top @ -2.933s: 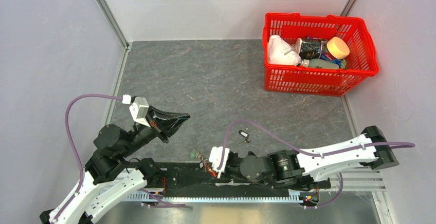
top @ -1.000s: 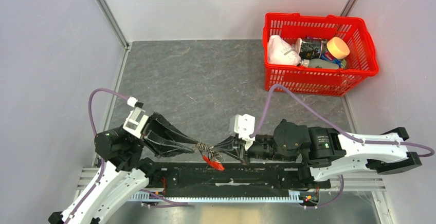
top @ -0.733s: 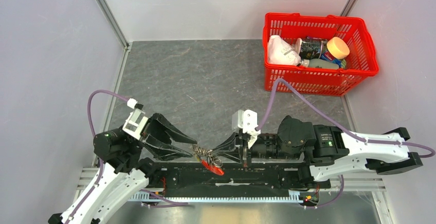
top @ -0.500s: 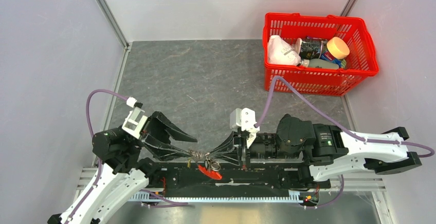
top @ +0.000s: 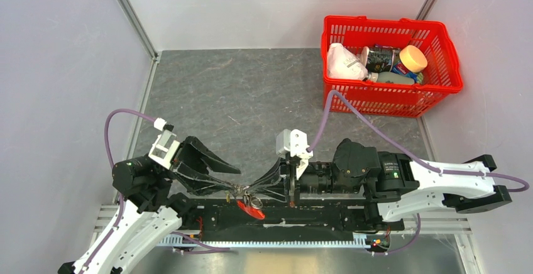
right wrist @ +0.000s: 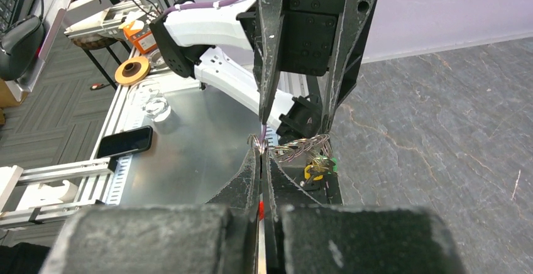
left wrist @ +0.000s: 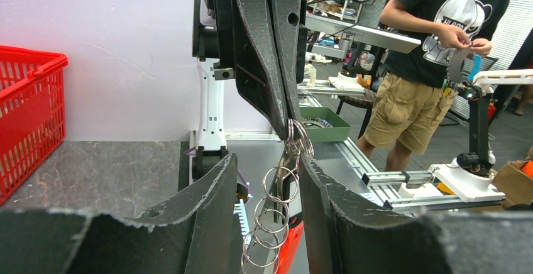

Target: Put the keys on the keyring

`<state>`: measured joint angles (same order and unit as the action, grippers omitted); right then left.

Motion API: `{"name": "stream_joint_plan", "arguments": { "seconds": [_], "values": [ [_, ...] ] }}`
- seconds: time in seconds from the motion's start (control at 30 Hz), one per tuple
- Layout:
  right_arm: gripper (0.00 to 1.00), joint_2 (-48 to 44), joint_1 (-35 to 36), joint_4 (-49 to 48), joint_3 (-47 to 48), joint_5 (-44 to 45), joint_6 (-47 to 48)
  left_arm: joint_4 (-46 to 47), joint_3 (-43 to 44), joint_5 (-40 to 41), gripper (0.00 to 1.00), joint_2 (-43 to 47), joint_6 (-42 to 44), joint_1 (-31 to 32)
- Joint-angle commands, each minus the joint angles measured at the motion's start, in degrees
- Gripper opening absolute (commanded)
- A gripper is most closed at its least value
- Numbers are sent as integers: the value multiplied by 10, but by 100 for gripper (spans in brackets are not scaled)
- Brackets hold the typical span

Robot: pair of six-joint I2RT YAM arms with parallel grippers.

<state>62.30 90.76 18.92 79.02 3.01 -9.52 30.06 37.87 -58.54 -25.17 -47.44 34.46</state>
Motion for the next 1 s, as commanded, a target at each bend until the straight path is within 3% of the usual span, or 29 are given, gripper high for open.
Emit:
{"name": "stream_joint_plan", "arguments": {
  "seconds": [0.0,0.73,0.97],
  "values": [
    [0,9,-7,-60,35,-2,-6,0,18,8,47,1,13,-1],
    [0,43,-27,-85,54,-28,-14,2,19,6,44,9,12,-2],
    [0,50,-32,-85,54,-29,-13,6,19,5,39,8,9,-2]
  ]
}}
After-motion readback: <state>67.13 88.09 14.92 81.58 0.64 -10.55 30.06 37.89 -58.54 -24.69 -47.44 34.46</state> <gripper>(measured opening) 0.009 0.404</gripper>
